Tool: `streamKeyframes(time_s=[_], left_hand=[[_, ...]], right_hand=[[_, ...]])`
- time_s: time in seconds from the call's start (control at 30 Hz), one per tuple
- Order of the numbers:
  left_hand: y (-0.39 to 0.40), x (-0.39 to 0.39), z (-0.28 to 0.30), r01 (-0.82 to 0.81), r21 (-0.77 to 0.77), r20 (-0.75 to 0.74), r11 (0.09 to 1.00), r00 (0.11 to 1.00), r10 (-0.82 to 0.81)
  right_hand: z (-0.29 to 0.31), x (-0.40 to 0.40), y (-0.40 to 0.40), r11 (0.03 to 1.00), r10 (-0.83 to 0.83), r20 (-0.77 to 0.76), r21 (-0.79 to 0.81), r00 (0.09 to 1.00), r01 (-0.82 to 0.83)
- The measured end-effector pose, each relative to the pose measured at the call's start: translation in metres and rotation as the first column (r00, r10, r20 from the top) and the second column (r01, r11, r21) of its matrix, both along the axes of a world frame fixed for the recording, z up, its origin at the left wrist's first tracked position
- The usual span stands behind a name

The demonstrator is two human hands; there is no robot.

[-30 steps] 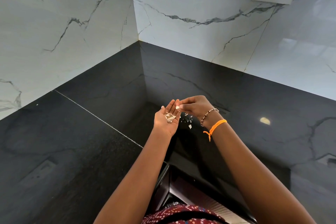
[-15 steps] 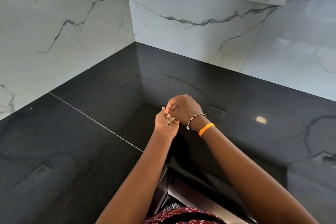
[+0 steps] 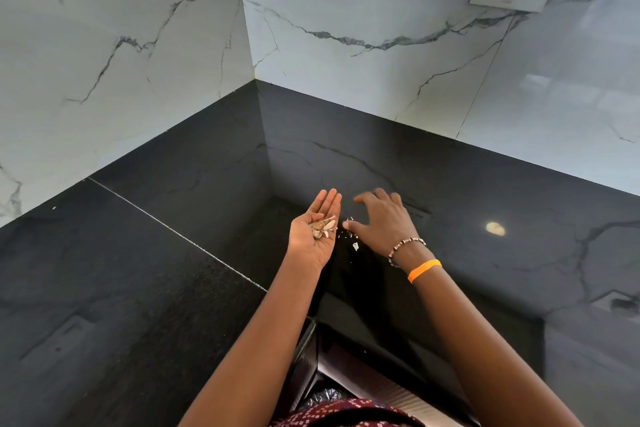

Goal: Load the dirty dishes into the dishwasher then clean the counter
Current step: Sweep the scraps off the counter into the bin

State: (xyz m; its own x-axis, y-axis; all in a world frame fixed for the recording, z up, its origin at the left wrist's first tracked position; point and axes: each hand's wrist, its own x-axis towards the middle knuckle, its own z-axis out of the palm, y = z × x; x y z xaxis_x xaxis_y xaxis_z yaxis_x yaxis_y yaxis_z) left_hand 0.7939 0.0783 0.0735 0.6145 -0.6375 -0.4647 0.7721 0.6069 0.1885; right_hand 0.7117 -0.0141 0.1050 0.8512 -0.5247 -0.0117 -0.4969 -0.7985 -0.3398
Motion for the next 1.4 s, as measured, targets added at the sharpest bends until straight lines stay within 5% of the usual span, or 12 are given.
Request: streamKeyframes(time_s=[0.17,0.4,0.63,0.73,0.83,0.9,1.07,1.23,1.4], left_hand=[[0.006,0.008,0.004,-0.067,-0.058,-0.051,0.996,0.997,0.064],[0.009,0.006,0.005,-0.082,-0.124,-0.175,0.989,0.983,0.060],[0.012,0.006,0.008,-0.068,-0.095,-0.172,0.993,0.984,0.051],[0.010,0.008,0.006,-0.098,-0.074,-0.181,0.992,0.980,0.084],[0.008,0.010,0.004,-0.137,-0.075,-0.196,0.988,0.973,0.121],[0.007,0.010,0.003,-0.147,-0.078,-0.182,0.986,0.975,0.130],[0.006,0.009,0.000,-0.151,-0.084,-0.147,0.985,0.980,0.138],[0.009,0.013,0.003,-0.161,-0.081,-0.139,0.984,0.979,0.149],[0.011,0.012,0.006,-0.156,-0.065,-0.104,0.986,0.983,0.149]], right_hand=[[-0.061,-0.030,0.011,0.997,-0.077,-0.328,-0.004,0.942,0.080],[-0.087,-0.003,0.015,0.994,-0.019,-0.183,-0.111,0.983,-0.001],[-0.078,0.026,-0.010,0.974,0.221,-0.152,-0.016,0.963,-0.226],[-0.072,0.015,-0.015,0.924,0.375,-0.089,0.115,0.923,-0.364],[-0.053,0.000,-0.028,0.891,0.338,0.065,0.299,0.939,-0.342],[-0.047,-0.009,-0.037,0.933,0.275,0.043,0.228,0.960,-0.278],[-0.064,-0.032,-0.022,0.996,0.089,-0.344,0.035,0.935,-0.082],[-0.085,-0.019,0.021,0.995,0.000,-0.237,-0.092,0.972,-0.023],[-0.083,0.002,0.007,0.974,0.207,-0.213,-0.041,0.955,-0.221]])
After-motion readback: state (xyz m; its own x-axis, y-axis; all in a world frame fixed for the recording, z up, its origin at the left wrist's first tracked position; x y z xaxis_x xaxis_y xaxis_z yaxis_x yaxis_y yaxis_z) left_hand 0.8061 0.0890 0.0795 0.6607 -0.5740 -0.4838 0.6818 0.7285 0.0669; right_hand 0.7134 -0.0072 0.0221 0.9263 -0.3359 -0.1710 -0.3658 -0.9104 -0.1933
